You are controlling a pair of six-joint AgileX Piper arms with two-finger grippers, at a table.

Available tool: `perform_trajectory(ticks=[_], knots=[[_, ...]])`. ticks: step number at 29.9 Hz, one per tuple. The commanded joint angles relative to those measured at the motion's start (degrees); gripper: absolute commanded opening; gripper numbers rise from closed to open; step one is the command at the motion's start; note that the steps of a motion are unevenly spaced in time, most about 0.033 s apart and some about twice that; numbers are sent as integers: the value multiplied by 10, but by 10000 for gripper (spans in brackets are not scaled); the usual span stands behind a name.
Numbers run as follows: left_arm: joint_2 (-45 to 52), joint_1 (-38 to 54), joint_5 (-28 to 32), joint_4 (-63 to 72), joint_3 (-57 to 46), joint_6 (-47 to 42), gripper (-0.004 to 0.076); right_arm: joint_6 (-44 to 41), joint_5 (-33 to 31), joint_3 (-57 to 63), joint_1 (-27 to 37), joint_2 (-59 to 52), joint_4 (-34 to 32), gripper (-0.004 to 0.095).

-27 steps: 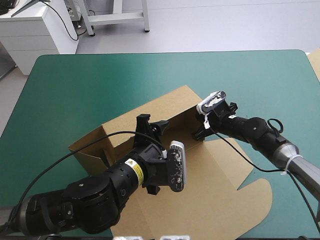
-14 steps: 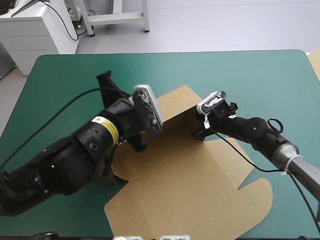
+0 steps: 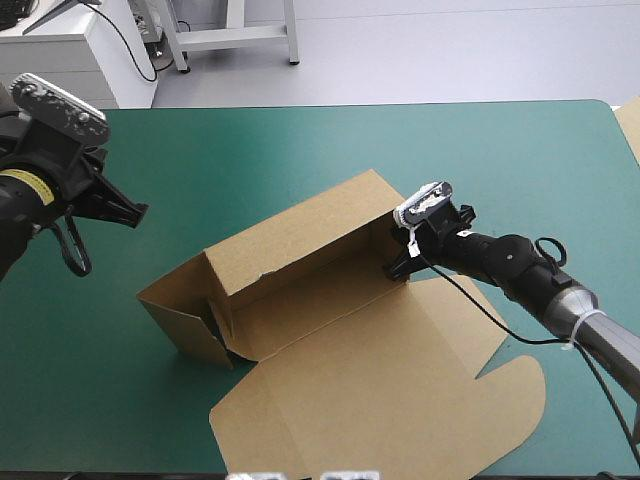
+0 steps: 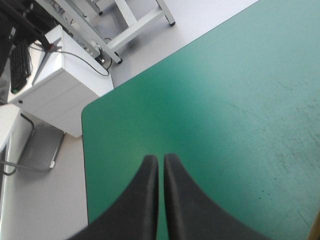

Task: Fold the box

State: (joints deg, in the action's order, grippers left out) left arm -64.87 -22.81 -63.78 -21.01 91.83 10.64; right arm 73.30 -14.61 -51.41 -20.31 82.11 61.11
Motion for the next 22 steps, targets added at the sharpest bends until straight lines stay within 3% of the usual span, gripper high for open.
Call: perform_trajectory(ticks=[1, 6, 10, 16, 22], knots=[[7, 59, 52, 70, -19, 27, 16, 6, -2, -21, -2, -24, 8, -20], [7, 111, 90, 98, -95, 40, 16, -14, 6, -21, -2, -45, 6, -19], [7, 125, 95, 106, -127, 40, 16, -72, 9, -21, -2, -73, -44, -19], [7, 125, 112, 118, -129, 40, 16, -261, -21, -37, 3, -105, -212, -19], [7, 125, 132, 115, -129, 41, 16, -479, -156, -116, 36, -107, -395, -19]])
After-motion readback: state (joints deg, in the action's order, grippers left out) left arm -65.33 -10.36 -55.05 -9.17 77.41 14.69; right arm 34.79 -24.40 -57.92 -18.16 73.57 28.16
